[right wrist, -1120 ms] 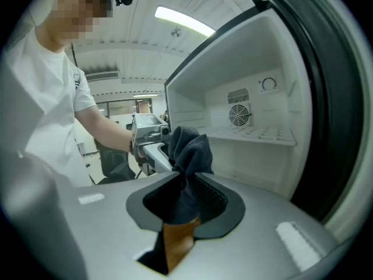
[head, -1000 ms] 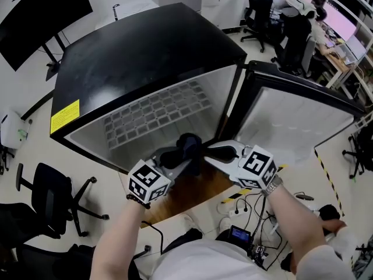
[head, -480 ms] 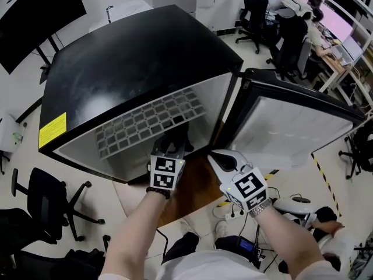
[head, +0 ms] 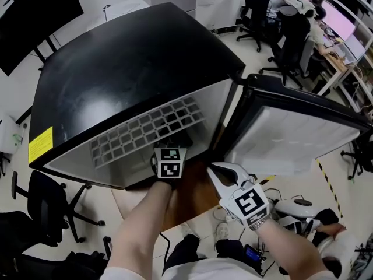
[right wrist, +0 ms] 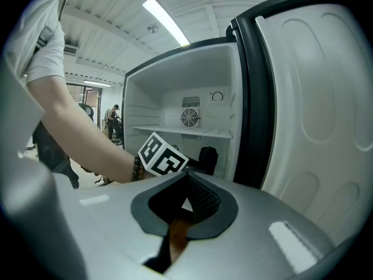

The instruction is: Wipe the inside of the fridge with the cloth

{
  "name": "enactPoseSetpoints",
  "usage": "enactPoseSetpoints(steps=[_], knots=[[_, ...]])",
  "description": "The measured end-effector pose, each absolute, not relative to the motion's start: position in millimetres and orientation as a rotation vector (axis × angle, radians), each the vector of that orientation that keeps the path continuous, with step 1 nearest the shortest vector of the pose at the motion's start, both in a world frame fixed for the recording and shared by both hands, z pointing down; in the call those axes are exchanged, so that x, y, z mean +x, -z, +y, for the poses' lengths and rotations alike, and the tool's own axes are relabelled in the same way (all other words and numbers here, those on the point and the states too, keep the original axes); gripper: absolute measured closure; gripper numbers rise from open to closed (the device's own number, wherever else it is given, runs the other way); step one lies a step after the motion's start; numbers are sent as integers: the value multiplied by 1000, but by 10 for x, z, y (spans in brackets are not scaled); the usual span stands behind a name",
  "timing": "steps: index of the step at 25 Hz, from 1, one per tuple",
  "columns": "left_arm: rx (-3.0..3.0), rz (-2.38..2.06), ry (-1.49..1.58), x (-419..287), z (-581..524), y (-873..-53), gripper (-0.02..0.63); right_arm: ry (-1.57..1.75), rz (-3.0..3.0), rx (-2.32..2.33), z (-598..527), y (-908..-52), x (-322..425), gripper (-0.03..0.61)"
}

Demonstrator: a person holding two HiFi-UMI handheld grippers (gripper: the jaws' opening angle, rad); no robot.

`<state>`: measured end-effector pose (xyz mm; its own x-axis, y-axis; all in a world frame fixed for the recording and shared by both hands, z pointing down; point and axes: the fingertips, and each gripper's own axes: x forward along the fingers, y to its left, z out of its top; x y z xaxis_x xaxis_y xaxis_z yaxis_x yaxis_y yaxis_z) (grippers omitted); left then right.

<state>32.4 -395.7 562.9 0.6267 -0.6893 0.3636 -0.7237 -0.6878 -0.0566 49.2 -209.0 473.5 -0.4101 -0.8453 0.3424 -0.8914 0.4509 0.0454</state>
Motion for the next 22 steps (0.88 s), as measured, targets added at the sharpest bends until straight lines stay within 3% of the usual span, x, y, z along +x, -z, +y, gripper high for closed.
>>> enactPoseSetpoints(steps=[22], knots=[[2743, -1105, -555, 848, -4135, -5817, 517, -212, -2390, 1474, -1695, -4814, 866, 578]])
